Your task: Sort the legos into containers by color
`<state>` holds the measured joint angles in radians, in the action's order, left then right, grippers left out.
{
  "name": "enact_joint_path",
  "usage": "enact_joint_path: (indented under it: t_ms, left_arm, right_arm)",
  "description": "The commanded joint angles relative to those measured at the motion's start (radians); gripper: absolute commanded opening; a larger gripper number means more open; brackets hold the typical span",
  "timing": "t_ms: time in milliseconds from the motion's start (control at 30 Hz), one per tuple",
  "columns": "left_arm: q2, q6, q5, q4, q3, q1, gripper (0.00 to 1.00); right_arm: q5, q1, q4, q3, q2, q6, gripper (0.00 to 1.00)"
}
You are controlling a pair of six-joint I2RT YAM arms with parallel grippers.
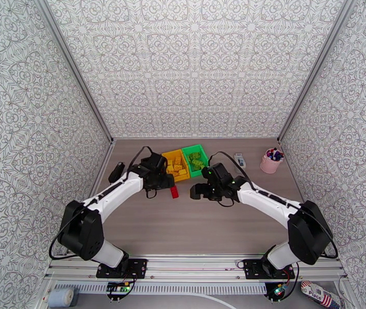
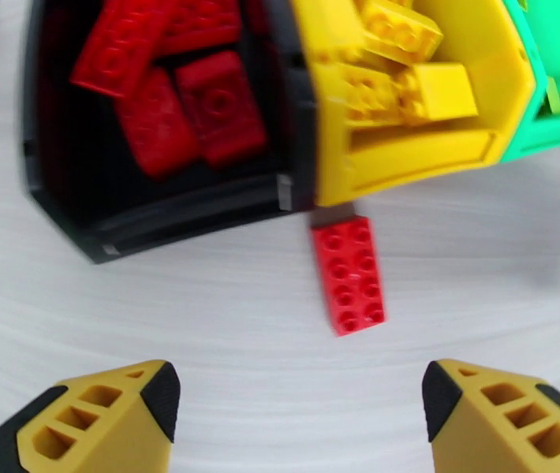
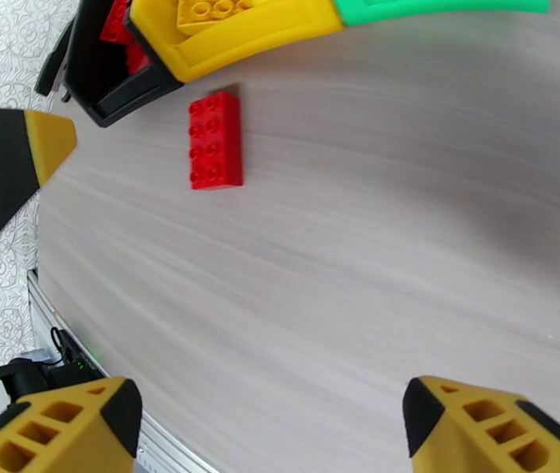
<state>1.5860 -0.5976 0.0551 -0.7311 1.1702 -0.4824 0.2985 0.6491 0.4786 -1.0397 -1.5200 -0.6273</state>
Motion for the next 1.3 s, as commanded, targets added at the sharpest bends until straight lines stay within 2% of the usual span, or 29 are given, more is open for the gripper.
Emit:
enact_joint_path:
  t_ms: [0,233,500,700,933,1133,1267]
  left_arm:
    - [0.065,-0.05,0.024,0.028,0.015,-0.046,0.87]
    - [0.177,-0.082,0.035,0.03,0.052,-0.101,0.87]
    - [0.266,-0.093,0.029,0.034,0.084,-0.112,0.85]
    - [0.312,-0.091,0.021,0.057,0.079,-0.104,0.8]
    - [0.328,-0.092,0.019,0.078,0.063,-0.084,0.67]
    - [0.312,-0.08,0.012,0.087,0.051,-0.089,0.43]
    - [0.276,-0.077,0.014,0.083,0.033,-0.109,0.35]
  right_arm:
    - [-0.033,-0.021,-0.003,0.04,0.039,0.018,0.93]
    - [-0.035,-0.051,-0.001,0.087,0.079,0.028,0.93]
    - [-0.017,-0.073,-0.009,0.11,0.086,0.041,0.93]
    - [0.003,-0.078,-0.029,0.117,0.08,0.037,0.93]
    - [0.022,-0.078,-0.048,0.138,0.083,0.022,0.92]
    - [0.034,-0.078,-0.037,0.13,0.097,0.009,0.9]
    - [0.051,-0.077,-0.073,0.165,0.134,-0.03,0.89]
